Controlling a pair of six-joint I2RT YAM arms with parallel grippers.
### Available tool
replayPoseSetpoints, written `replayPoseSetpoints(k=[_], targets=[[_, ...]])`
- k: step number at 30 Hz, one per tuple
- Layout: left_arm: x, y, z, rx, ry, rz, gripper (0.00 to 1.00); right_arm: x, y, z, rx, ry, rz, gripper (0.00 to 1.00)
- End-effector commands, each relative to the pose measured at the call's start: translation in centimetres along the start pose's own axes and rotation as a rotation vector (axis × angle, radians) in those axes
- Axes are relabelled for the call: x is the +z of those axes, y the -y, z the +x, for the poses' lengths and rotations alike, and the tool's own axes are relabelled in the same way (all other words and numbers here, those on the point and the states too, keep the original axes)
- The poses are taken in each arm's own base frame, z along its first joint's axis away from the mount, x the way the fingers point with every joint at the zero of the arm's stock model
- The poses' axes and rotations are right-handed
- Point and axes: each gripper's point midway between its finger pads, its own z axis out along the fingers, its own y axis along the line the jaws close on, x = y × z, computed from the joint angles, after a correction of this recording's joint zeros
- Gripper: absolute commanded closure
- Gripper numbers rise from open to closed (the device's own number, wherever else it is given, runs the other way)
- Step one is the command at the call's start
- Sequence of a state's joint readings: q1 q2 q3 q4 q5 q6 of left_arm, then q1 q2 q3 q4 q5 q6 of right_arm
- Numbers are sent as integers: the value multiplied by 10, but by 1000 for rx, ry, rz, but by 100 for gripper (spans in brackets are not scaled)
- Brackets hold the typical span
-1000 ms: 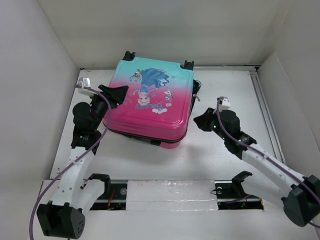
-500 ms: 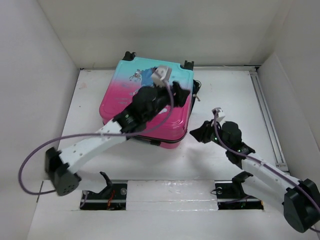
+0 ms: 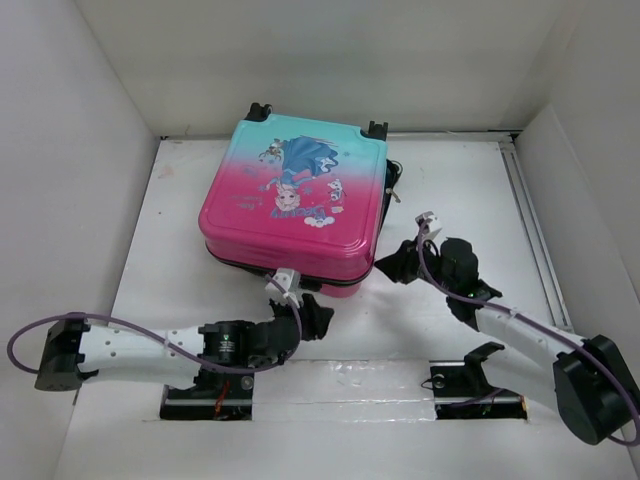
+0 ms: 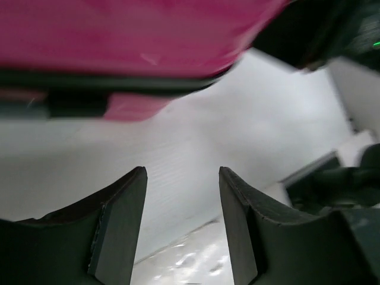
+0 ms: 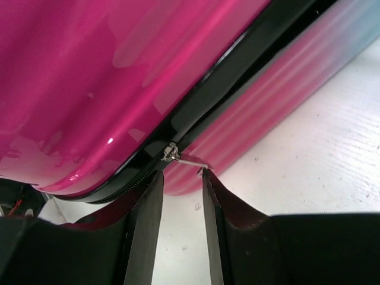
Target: Pack the luggage
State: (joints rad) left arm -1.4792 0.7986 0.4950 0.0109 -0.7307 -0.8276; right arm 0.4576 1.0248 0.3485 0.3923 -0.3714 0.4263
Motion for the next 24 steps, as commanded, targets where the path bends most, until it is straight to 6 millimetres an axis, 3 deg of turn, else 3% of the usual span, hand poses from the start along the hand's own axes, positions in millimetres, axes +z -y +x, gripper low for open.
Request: replayPoseSetpoints(k=[1,6,8,9,10,12,14,16,24], targets=[[4,-41,15,-177,70,-112,53,3,-13,-25,-75,90,-68,61],[5,-67,-5,-206,222,-178,50,13,-6,-17,-82,58,-66,60],[11,-83,-6,-190,236,-216,48,17,-10,-25,-102,65,-82,60],[15,-78,-11,-225,247,-186,48,19,-5,-20,-103,46,-80,60],[19,-78,-2,-173,201,-150,48,20,-9,-24,-108,52,-93,60],[31,-78,-13,-170,212,-125,48,22,-11,-22,-121,47,-118,60],[43,-91,-17,-144,215,-161,48,23,-10,-19,-123,46,-128,60],[51,-86,-26,-139,219,-140,47,26,-7,-16,-127,37,-124,60],[64,-75,-22,-99,185,-127,47,33,-10,-25,-214,76,-164,60]])
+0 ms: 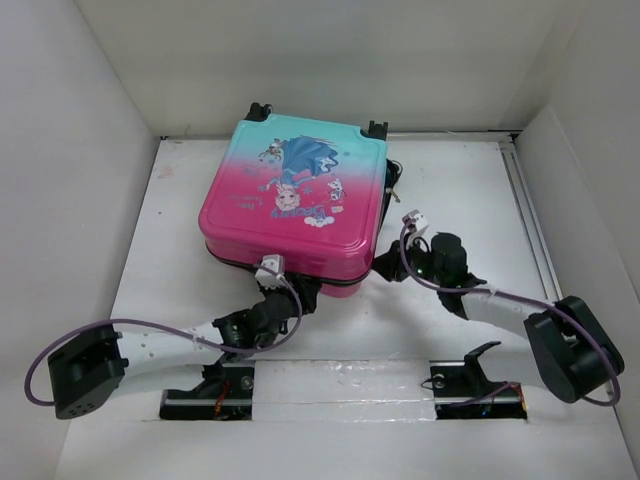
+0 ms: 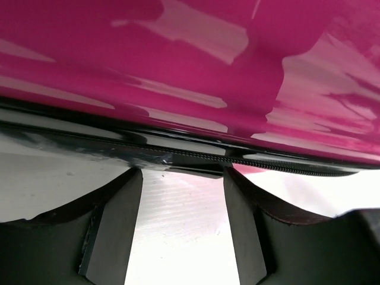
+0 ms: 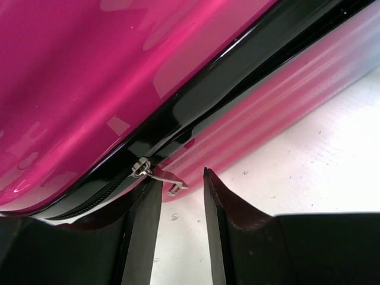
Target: Pack the luggage
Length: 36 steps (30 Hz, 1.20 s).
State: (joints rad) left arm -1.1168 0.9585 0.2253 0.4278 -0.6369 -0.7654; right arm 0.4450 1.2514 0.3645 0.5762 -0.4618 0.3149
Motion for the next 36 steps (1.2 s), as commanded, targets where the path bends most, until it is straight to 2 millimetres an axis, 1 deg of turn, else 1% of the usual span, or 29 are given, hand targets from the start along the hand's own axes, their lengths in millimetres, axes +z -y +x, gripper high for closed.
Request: replayPoseSetpoints(k=[1,2,3,4,5,8,9,10,12,15,16,17,18,19,20,22,23,25,26,27,28,29,30,31,32,33,34,35,36], targets=[[4,38,-28,-61,62,100,47,9,-19,-44,-123,121,-102,60],[5,35,-25,-43,55,92,47,11,-16,-42,-133,118,-100,61],[5,40,-28,-50,61,99,48,12,-19,-43,-141,125,-117,61],[7,38,-26,-43,55,92,48,13,-22,-48,-151,136,-133,62],[8,40,-26,-43,55,92,48,14,-20,-45,-155,127,-129,64],[9,39,-24,-28,50,87,50,13,-20,-51,-167,149,-136,71],[9,39,-24,-28,50,86,51,13,-23,-52,-174,153,-152,75],[8,43,-26,-33,48,99,51,13,-23,-52,-174,153,-152,77],[9,42,-24,-28,43,94,51,11,-26,-54,-179,157,-163,81],[10,46,-24,-23,41,105,51,2,-39,-62,-194,192,-186,91],[11,45,-22,-16,35,99,51,0,-43,-60,-199,193,-196,94],[12,49,-25,-23,41,105,52,-2,-42,-61,-193,192,-181,96],[12,48,-25,-14,42,105,52,-3,-46,-60,-195,190,-190,99],[12,50,-23,-14,36,112,52,-5,-46,-61,-196,197,-183,100],[12,55,-28,-27,48,124,52,-8,-50,-63,-188,205,-183,100],[14,56,-28,-17,50,125,52,-8,-51,-57,-170,180,-156,100],[14,60,-32,-28,60,136,52,-11,-53,-59,-161,185,-146,100],[17,61,-29,-10,56,130,52,-11,-50,-38,-127,119,-89,100],[18,66,-33,-13,68,141,52,-12,-47,-32,-108,106,-61,100],[19,67,-33,-16,70,143,52,-15,-49,-32,-79,109,-43,100],[21,71,-37,-14,85,144,52,-15,-47,-18,-57,69,-9,100],[25,70,-33,6,75,133,52,-16,-47,-12,-40,49,9,100],[27,72,-37,-1,89,128,52,-17,-47,-6,-27,30,24,100],[29,75,-37,6,93,130,52,-20,-48,7,-6,-18,38,100],[31,81,-41,7,102,138,52,-19,-55,13,-6,-42,38,100],[36,80,-39,16,100,119,52,-19,-59,16,4,-60,39,100],[37,84,-41,21,107,124,52,-20,-63,24,28,-86,40,100],[40,89,-46,13,120,122,52,-21,-73,38,29,-131,28,100],[45,88,-49,19,128,111,52,-22,-80,41,36,-146,23,100]])
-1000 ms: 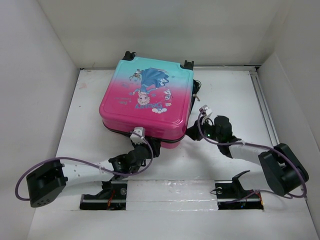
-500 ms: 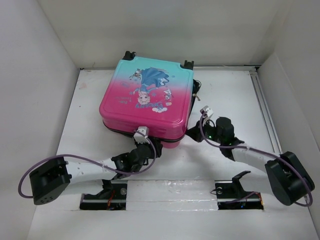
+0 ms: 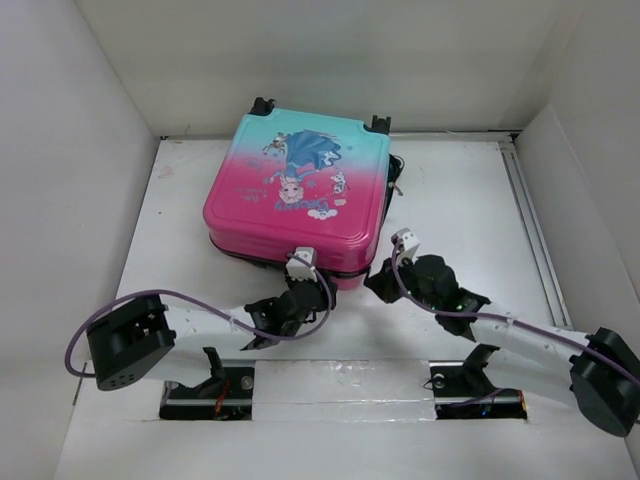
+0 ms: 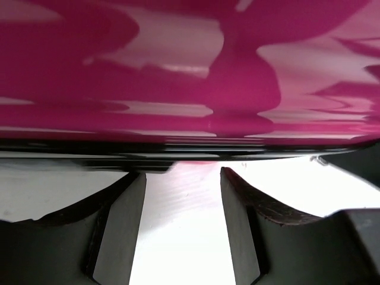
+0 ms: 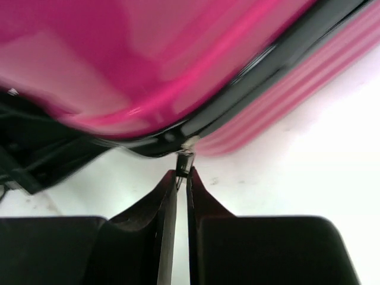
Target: Pack the luggage
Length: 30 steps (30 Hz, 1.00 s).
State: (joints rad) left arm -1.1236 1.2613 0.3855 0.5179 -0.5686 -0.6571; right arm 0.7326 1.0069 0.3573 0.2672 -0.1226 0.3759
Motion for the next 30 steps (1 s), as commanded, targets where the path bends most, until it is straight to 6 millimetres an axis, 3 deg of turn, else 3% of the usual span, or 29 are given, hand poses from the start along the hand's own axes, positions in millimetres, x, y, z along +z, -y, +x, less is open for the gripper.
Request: replayPoseSetpoints(k=[1,4,6,12,15,17,19,20,21,23,24,26,28,30], targets=[[13,41,-77,-119,213,77,52,-7,-39,22,68,-102,-72,100],[22,47,-80,-111,209,101,52,-11,-56,41,70,-152,-78,100],[25,61,-86,-110,210,140,52,-12,-65,49,66,-168,-83,100],[39,94,-89,-108,190,225,52,1,-95,11,58,-55,-102,100],[38,101,-96,-108,200,243,52,11,-88,1,49,4,-41,100],[31,86,-90,-99,196,211,51,14,-83,-9,36,24,10,100],[16,73,-97,-112,209,192,47,10,-80,-11,27,28,24,100],[11,57,-91,-112,204,154,45,7,-74,-13,24,35,55,100],[-5,54,-106,-138,243,166,44,5,-68,-8,20,27,73,100],[-19,37,-106,-149,250,142,40,-1,-59,-9,26,39,95,100],[-35,33,-113,-168,276,160,40,-3,-45,-4,31,32,127,100],[-48,30,-115,-183,274,166,40,-8,-37,-14,59,69,141,100],[-64,27,-129,-212,315,173,40,-10,-23,-21,81,93,169,100],[-72,20,-143,-205,350,139,37,-14,-21,-32,119,128,171,83]])
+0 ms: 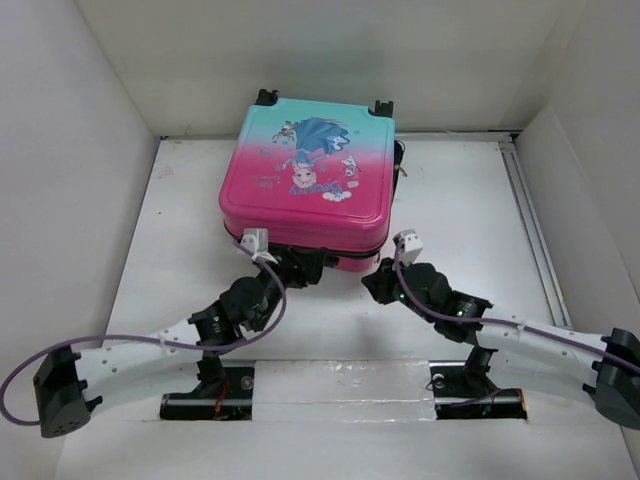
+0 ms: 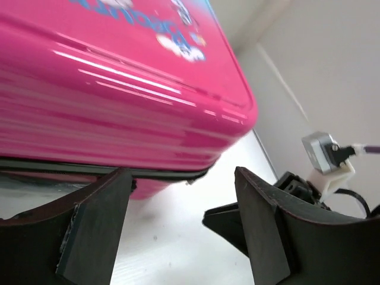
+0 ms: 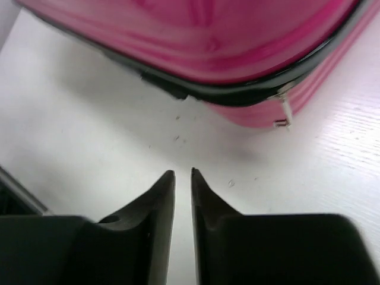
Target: Pack the luggage
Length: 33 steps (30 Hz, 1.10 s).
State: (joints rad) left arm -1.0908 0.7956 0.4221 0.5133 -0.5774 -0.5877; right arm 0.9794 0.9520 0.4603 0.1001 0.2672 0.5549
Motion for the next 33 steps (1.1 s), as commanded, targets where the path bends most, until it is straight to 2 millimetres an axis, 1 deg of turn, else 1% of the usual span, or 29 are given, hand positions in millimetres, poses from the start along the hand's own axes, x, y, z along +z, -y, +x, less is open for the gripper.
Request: replayPoseSetpoints(k=[1,2,3,4,5,6,7,8,9,10,11,14,15,16,17,18,19,20,21,22,23,24,25,26,27,29,30,32,33], targets=[[-6,-12,-28,10,78,-98,34,-2,13,-26,44,89,61,76],[-1,-22,-46,17,129,-143,32,-5,10,-35,52,116,58,69],[3,-25,-60,23,160,-169,29,-4,16,-39,57,130,81,59],[11,-16,-81,2,192,-157,28,-3,21,-48,71,163,96,56],[27,-36,-95,20,212,-213,25,0,20,-54,79,175,92,53],[38,-36,-104,8,204,-196,24,6,25,-50,68,160,105,51],[49,-37,-113,-11,194,-174,24,9,26,-55,74,166,107,50],[60,-17,-124,-63,160,-59,24,12,30,-59,80,165,117,50],[73,-39,-141,-79,186,-94,24,14,31,-60,84,168,113,50],[77,-36,-153,-94,208,-69,24,16,33,-62,77,175,119,50],[78,-35,-175,-100,272,-93,24,17,40,-63,85,182,126,50],[80,-49,-201,-74,332,-190,22,18,47,-69,96,197,136,50],[77,-61,-219,-70,369,-212,22,18,50,-66,100,183,133,50],[77,-67,-227,-80,390,-230,22,19,52,-65,103,186,129,50],[74,-77,-235,-95,414,-252,22,19,50,-74,95,214,109,50],[75,-93,-233,-115,409,-276,22,22,52,-76,78,214,96,50],[69,-126,-243,-148,436,-337,22,24,53,-74,60,206,78,50],[68,-137,-253,-195,466,-306,22,29,55,-71,37,193,74,51],[68,-145,-258,-303,477,-252,22,31,54,-76,28,198,66,53],[72,-148,-245,-334,408,-188,24,34,52,-82,17,198,51,53],[76,-174,-244,-357,395,-239,24,35,51,-79,4,182,41,54],[80,-181,-240,-356,368,-271,24,37,56,-76,-4,170,46,54],[81,-190,-249,-320,391,-327,24,37,51,-74,-6,158,20,54],[81,-197,-245,-327,385,-357,24,37,53,-78,-3,168,18,54],[81,-198,-244,-323,395,-346,24,37,57,-77,1,170,21,54],[86,-211,-232,-332,373,-370,24,37,61,-79,4,188,8,54],[89,-214,-231,-334,369,-374,24,36,59,-74,3,181,-7,54],[94,-221,-224,-343,342,-390,24,38,64,-80,6,211,-8,56],[99,-228,-215,-351,316,-402,24,37,64,-80,5,222,-13,57]])
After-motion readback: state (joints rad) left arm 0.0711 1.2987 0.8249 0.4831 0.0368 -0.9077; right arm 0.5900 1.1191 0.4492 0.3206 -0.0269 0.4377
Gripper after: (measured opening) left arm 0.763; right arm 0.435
